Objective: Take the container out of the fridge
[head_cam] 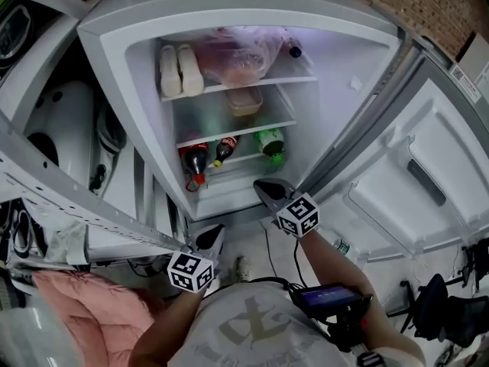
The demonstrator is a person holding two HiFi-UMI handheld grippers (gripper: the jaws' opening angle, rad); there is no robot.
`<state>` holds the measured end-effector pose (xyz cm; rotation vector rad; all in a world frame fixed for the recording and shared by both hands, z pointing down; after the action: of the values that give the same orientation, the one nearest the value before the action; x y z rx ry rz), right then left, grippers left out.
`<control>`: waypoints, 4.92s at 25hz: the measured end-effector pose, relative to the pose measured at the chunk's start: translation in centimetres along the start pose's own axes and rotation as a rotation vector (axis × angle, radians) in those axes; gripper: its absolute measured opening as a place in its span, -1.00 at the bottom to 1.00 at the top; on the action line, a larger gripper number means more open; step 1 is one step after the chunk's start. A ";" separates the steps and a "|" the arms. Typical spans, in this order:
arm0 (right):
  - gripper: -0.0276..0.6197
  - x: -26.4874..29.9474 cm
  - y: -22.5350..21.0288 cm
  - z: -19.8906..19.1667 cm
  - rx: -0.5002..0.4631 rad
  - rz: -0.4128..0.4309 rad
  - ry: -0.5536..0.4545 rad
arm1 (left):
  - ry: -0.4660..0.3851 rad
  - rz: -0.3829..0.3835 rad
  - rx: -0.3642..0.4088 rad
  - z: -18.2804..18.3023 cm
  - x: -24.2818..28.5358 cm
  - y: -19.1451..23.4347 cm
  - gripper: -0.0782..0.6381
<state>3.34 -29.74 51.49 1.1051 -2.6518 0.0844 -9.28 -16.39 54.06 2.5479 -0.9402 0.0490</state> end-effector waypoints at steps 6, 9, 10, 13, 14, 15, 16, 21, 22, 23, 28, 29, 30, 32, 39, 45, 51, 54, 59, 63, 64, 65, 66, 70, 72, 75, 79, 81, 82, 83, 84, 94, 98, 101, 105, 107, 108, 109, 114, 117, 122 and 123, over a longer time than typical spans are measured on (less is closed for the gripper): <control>-0.89 3.4 -3.1 3.3 -0.089 -0.066 -0.014 | 0.001 -0.004 0.006 0.9 0.5 1.0 -0.78; -0.89 5.0 -4.1 5.2 -0.182 -0.096 -0.014 | -0.002 -0.007 0.006 1.2 0.8 1.2 -0.78; -0.89 5.5 -4.4 5.8 -0.217 -0.107 -0.013 | -0.004 -0.009 0.007 1.3 1.0 1.3 -0.78; -0.89 6.9 -5.4 7.8 -0.296 -0.137 -0.013 | -0.008 -0.012 0.013 1.8 1.3 1.6 -0.78; -0.89 7.4 -5.7 8.4 -0.309 -0.149 -0.014 | -0.007 -0.013 0.015 1.9 1.4 1.7 -0.78; -0.89 7.8 -6.1 8.9 -0.317 -0.162 -0.014 | -0.006 -0.015 0.017 1.9 1.6 1.7 -0.78; -0.89 8.3 -6.5 9.4 -0.326 -0.176 -0.013 | -0.003 -0.018 0.020 2.0 1.7 1.7 -0.78; -0.89 10.5 -7.5 11.5 -0.469 -0.219 0.015 | 0.005 -0.045 0.039 2.2 2.4 1.4 -0.78; -0.89 11.0 -7.4 11.8 -0.510 -0.219 0.022 | 0.007 -0.045 0.039 2.2 2.5 1.5 -0.78; -0.89 11.3 -7.4 12.0 -0.548 -0.216 0.029 | 0.008 -0.045 0.039 2.3 2.6 1.5 -0.78; -0.89 13.0 -7.5 12.4 -0.710 -0.206 0.066 | 0.022 -0.051 0.058 2.6 3.4 1.7 -0.78; -0.89 13.4 -7.7 12.3 -0.745 -0.205 0.082 | 0.021 -0.052 0.057 2.7 3.6 1.8 -0.78; -0.89 13.8 -7.9 12.2 -0.780 -0.204 0.103 | 0.020 -0.054 0.057 2.8 3.8 1.9 -0.78; -0.81 14.5 -8.2 12.0 -0.853 -0.202 0.149 | 0.018 -0.062 0.063 3.1 4.3 2.0 -0.78; -0.34 16.5 -9.9 10.9 -1.081 -0.184 0.308 | 0.020 -0.103 0.098 3.6 5.5 1.6 -0.78; -0.17 17.7 -11.5 10.2 -1.193 -0.178 0.397 | 0.025 -0.101 0.087 3.3 5.6 1.9 -0.78; -0.08 18.6 -12.3 9.5 -1.254 -0.159 0.429 | 0.034 -0.093 0.079 3.0 5.9 2.0 -0.78; -0.08 19.0 -12.3 9.7 -1.291 -0.141 0.430 | 0.035 -0.088 0.074 3.0 6.0 2.1 -0.78; -0.09 19.9 -12.5 9.7 -1.332 -0.106 0.444 | 0.038 -0.073 0.068 2.7 5.8 2.3 -0.78; -0.28 20.2 -12.6 9.4 -1.306 -0.082 0.452 | 0.033 -0.052 0.060 2.7 5.4 2.6 -0.78; -0.28 20.2 -12.7 9.5 -1.295 -0.084 0.450 | 0.031 -0.047 0.057 2.7 5.3 2.7 -0.78; -0.28 20.3 -12.8 9.5 -1.287 -0.089 0.448 | 0.030 -0.044 0.056 2.7 5.2 2.7 -0.78; -0.27 20.3 -12.8 9.6 -1.281 -0.096 0.447 | 0.029 -0.042 0.054 2.7 5.1 2.8 -0.78; -0.28 20.3 -12.8 9.6 -1.291 -0.127 0.445 | 0.030 -0.039 0.051 2.5 4.9 2.8 -0.78; -0.29 20.2 -12.6 9.6 -1.294 -0.132 0.442 | 0.030 -0.039 0.049 2.5 4.8 2.8 -0.78; -0.29 19.8 -12.0 9.6 -1.290 -0.127 0.435 | 0.031 -0.043 0.047 2.4 4.8 2.7 -0.78; -0.29 19.2 -11.0 9.7 -1.283 -0.113 0.420 | 0.036 -0.049 0.048 2.3 4.8 2.4 -0.78; -0.29 18.7 -10.5 9.8 -1.281 -0.111 0.415 | 0.036 -0.052 0.049 2.2 4.6 2.2 -0.78; -0.29 18.4 -10.4 9.8 -1.279 -0.112 0.416 | 0.036 -0.055 0.050 2.2 4.6 2.1 -0.78; -0.29 18.1 -10.2 9.8 -1.274 -0.112 0.416 | 0.037 -0.057 0.051 2.2 4.5 2.0 -0.78; -0.29 17.7 -9.9 9.9 -1.271 -0.111 0.415 | 0.038 -0.060 0.052 2.1 4.4 1.9 -0.78; -0.29 14.1 -6.6 10.0 -1.288 -0.125 0.374 | 0.046 -0.079 0.081 1.7 2.9 0.2 -0.78; -0.29 12.0 -5.3 9.4 -1.289 -0.130 0.366 | 0.050 -0.084 0.084 1.2 1.9 -0.7 -0.78; -0.29 10.3 -4.3 8.9 -1.294 -0.131 0.369 | 0.049 -0.088 0.085 0.8 1.1 -1.4 -0.78; -0.29 8.3 -3.1 8.7 -1.297 -0.143 0.366 | 0.042 -0.094 0.094 0.6 0.1 -2.2 -0.78; -0.29 7.3 -2.4 8.6 -1.301 -0.148 0.364 | 0.041 -0.096 0.098 0.4 -0.5 -2.6 -0.78; -0.29 6.7 -2.0 8.4 -1.302 -0.149 0.365 | 0.040 -0.097 0.098 0.3 -0.7 -2.9 -0.78; -0.29 6.1 -1.6 8.2 -1.304 -0.150 0.365 | 0.038 -0.097 0.097 0.1 -1.0 -3.1 -0.78; -0.29 2.9 -0.1 7.1 -1.315 -0.159 0.369 | 0.028 -0.111 0.094 -0.4 -1.9 -4.3 -0.78; -0.29 0.8 0.7 6.4 -1.313 -0.169 0.375 | 0.029 -0.126 0.096 -0.9 -2.3 -5.0 -0.78; -0.30 -2.9 2.3 4.7 -1.300 -0.173 0.399 | 0.029 -0.153 0.092 -1.6 -2.9 -5.8 -0.78; -0.30 -3.6 2.6 4.4 -1.298 -0.177 0.401 | 0.030 -0.158 0.091 -1.7 -3.0 -5.9 -0.78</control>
<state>2.92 -26.13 46.42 0.6871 -1.6174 -1.1255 -7.69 -9.88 52.90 2.6892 -0.7389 0.0854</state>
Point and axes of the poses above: the fingertips, and each gripper's own axes: x forward along the fingers, y to its left, z out of its top, the point moved 4 cm from there along -x, backward along the fingers, and after that the axes turned 13 degrees about -z, right-handed, at the moved point
